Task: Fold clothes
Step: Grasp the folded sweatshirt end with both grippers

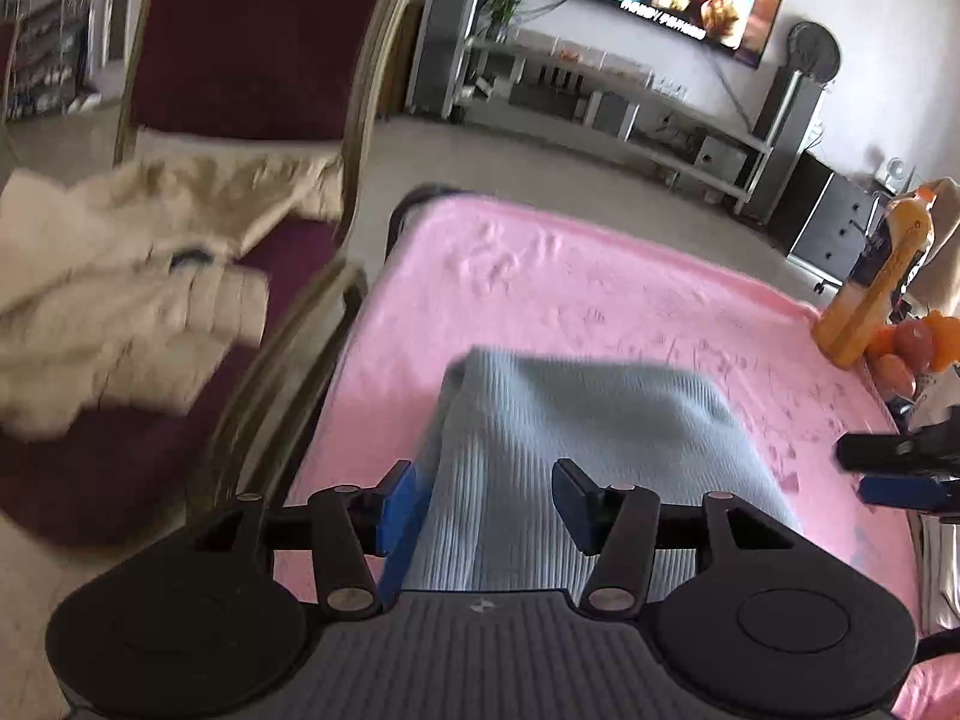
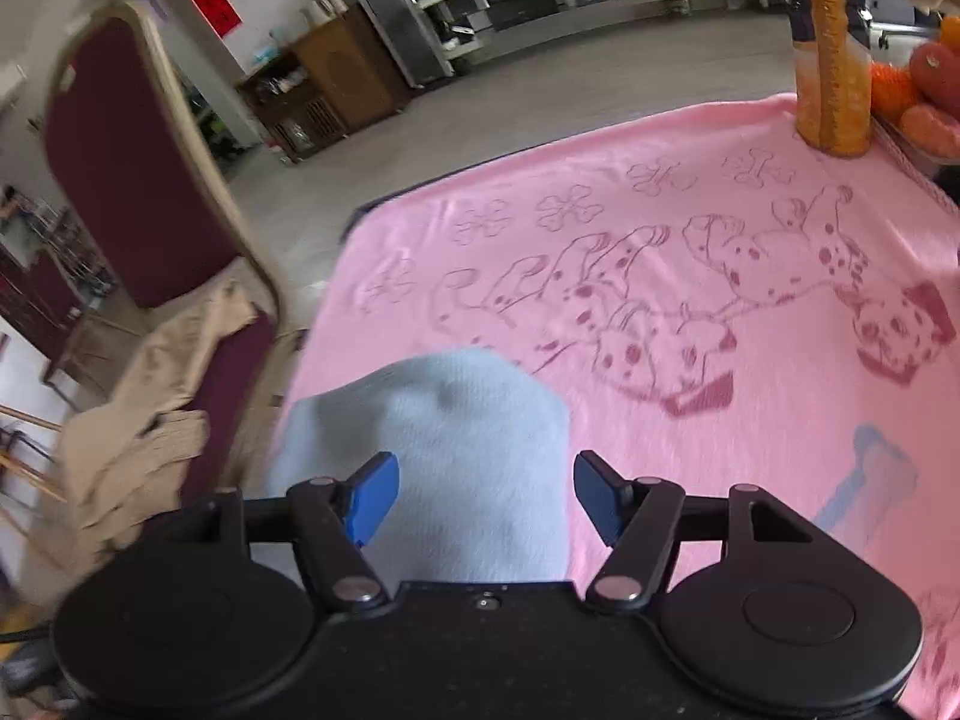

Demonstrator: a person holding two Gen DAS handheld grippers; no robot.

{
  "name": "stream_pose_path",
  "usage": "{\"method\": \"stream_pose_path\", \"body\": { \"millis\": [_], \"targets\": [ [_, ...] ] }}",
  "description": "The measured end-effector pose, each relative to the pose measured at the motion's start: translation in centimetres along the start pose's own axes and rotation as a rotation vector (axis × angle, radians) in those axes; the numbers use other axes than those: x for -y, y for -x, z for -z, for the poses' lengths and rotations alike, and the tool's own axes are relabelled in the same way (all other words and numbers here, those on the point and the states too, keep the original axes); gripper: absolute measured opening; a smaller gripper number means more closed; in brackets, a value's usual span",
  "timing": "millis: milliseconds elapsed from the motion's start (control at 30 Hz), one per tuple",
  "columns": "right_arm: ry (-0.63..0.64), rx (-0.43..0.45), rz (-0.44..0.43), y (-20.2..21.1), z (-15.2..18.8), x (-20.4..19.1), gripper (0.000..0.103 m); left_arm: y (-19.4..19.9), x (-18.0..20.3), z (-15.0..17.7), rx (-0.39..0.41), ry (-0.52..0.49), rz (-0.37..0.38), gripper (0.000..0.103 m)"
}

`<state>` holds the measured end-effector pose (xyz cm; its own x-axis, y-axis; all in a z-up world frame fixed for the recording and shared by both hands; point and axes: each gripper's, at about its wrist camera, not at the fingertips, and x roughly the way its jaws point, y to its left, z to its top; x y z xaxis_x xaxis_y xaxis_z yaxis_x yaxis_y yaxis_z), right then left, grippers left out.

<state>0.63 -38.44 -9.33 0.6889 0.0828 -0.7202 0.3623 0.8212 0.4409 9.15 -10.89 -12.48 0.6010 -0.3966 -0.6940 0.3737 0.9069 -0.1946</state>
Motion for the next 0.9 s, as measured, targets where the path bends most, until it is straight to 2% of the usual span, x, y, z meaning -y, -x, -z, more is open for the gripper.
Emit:
{"method": "stream_pose_path", "body": {
  "millis": [67, 100, 133, 167, 233, 267, 300, 333, 367, 433, 500, 533, 600, 733, 900],
  "targets": [
    [0.0, 0.003, -0.054, 0.6, 1.0, -0.4, 0.062, 0.2, 0.0, 0.6, -0.017, 0.004, -0.023, 0.053],
    [0.01, -0.001, -0.072, 0.7, 1.5, -0.8, 0.054, 0.2, 0.0, 0.9, -0.024, 0.003, -0.034, 0.053],
    [0.027, -0.008, -0.083, 0.6, 2.0, -1.2, 0.038, 0.1, 0.1, 1.1, -0.033, 0.0, -0.043, 0.053],
    [0.057, -0.024, -0.092, 0.1, 2.6, -1.7, 0.03, 0.0, 0.2, 1.4, -0.047, -0.009, -0.055, 0.053],
    [0.112, -0.074, -0.058, -1.6, 3.7, -2.6, 0.025, -1.0, 0.5, 1.7, -0.101, -0.036, -0.1, 0.053],
    [0.121, -0.101, -0.019, -2.9, 4.2, -2.7, 0.02, -1.9, 0.6, 1.8, -0.14, -0.043, -0.12, 0.058],
    [0.116, -0.122, 0.009, -4.0, 4.5, -2.6, 0.016, -2.4, 0.4, 1.7, -0.167, -0.033, -0.12, 0.06],
    [0.1, -0.138, 0.028, -5.0, 4.7, -2.2, 0.007, -2.9, 0.1, 1.7, -0.188, -0.015, -0.111, 0.061],
    [0.09, -0.135, 0.033, -5.3, 4.9, -2.0, 0.007, -3.3, -0.2, 1.6, -0.208, 0.003, -0.102, 0.063],
    [0.083, -0.126, 0.025, -4.7, 5.0, -2.1, 0.009, -2.9, -0.7, 1.6, -0.195, 0.028, -0.087, 0.062],
    [0.052, -0.127, -0.011, -3.7, 4.8, -1.9, 0.019, -2.0, -1.0, 1.7, -0.16, 0.039, -0.074, 0.057],
    [0.037, -0.127, -0.03, -3.1, 4.7, -1.8, 0.028, -1.5, -0.9, 1.7, -0.137, 0.04, -0.067, 0.055],
    [0.029, -0.113, -0.048, -1.9, 4.5, -1.8, 0.037, -0.3, -0.9, 1.6, -0.073, 0.034, -0.046, 0.055],
    [0.053, -0.078, -0.055, 0.0, 4.3, -2.1, 0.046, 0.9, -0.6, 1.4, -0.015, 0.027, 0.021, 0.057],
    [0.034, -0.05, -0.049, 0.6, 3.4, -1.8, 0.053, 0.3, 0.0, 1.4, -0.014, 0.0, 0.023, 0.058]
  ]
}}
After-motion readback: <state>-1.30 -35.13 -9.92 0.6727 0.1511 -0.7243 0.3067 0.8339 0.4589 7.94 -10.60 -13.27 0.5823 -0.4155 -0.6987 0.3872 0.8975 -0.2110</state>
